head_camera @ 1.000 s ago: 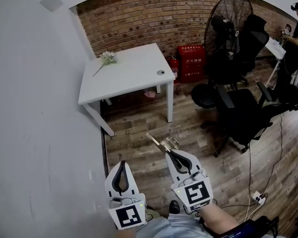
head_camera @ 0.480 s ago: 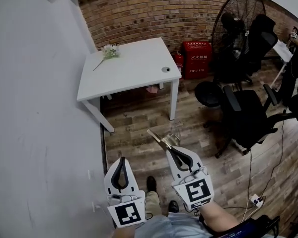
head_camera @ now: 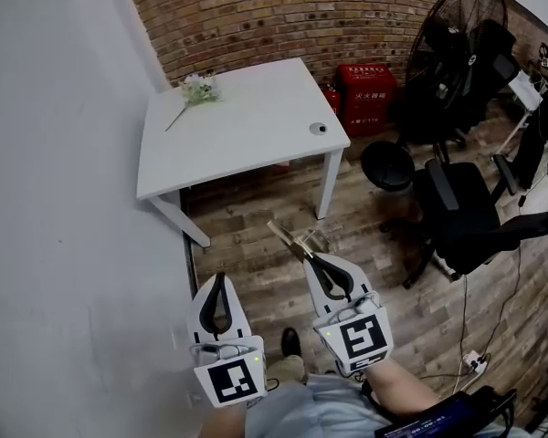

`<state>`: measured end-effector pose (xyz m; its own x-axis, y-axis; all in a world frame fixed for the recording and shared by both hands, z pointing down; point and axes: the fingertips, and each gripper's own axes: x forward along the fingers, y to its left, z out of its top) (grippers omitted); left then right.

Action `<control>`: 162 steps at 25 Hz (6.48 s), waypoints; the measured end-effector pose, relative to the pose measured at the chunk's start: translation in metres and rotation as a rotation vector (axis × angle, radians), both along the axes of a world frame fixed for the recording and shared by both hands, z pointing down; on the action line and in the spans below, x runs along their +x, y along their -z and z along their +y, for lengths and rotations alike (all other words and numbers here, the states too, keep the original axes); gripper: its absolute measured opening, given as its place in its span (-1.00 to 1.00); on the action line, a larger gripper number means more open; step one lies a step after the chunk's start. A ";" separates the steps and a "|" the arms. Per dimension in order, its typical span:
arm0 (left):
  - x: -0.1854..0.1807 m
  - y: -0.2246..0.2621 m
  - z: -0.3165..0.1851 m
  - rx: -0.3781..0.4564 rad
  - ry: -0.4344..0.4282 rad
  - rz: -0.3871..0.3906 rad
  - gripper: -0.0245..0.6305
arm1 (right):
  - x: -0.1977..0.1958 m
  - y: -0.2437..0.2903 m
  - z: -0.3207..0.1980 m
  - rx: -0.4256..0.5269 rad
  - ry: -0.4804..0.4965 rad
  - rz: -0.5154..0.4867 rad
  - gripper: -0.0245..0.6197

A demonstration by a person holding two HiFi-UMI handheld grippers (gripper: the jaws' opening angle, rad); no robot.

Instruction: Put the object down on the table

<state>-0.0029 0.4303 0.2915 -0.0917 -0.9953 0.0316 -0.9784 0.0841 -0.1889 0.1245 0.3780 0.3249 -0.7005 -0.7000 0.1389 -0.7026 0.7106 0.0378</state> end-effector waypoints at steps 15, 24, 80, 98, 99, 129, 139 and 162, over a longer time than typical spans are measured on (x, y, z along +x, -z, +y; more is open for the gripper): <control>-0.072 0.025 -0.095 0.073 -0.047 -0.032 -0.90 | -0.065 0.030 -0.087 0.067 -0.046 -0.011 -0.86; -0.077 0.000 -0.135 0.015 -0.071 0.013 -0.90 | -0.071 0.012 -0.124 0.032 -0.066 -0.006 -0.86; -0.267 -0.019 -0.539 -0.041 0.026 0.034 -0.90 | -0.236 -0.016 -0.552 -0.037 -0.053 0.046 -0.86; -0.285 -0.020 -0.606 -0.048 -0.108 0.053 -0.90 | -0.246 -0.017 -0.600 -0.028 -0.183 0.081 -0.86; -0.283 -0.022 -0.609 -0.054 -0.110 0.052 -0.90 | -0.244 -0.019 -0.602 -0.033 -0.184 0.085 -0.86; -0.236 -0.127 -0.639 -0.278 -0.131 0.080 -0.90 | -0.202 -0.140 -0.623 -0.292 -0.179 0.135 -0.86; -0.235 -0.150 -0.638 -0.330 -0.116 0.083 -0.90 | -0.196 -0.165 -0.622 -0.348 -0.175 0.148 -0.86; -0.235 -0.167 -0.649 -0.358 -0.128 0.075 -0.90 | -0.193 -0.184 -0.629 -0.382 -0.193 0.150 -0.86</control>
<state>-0.2381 -0.2188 0.4586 0.0482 -0.9231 0.3815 -0.9889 -0.0979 -0.1121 -0.0686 -0.2511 0.5091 -0.5143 -0.6951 0.5024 -0.8306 0.5495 -0.0900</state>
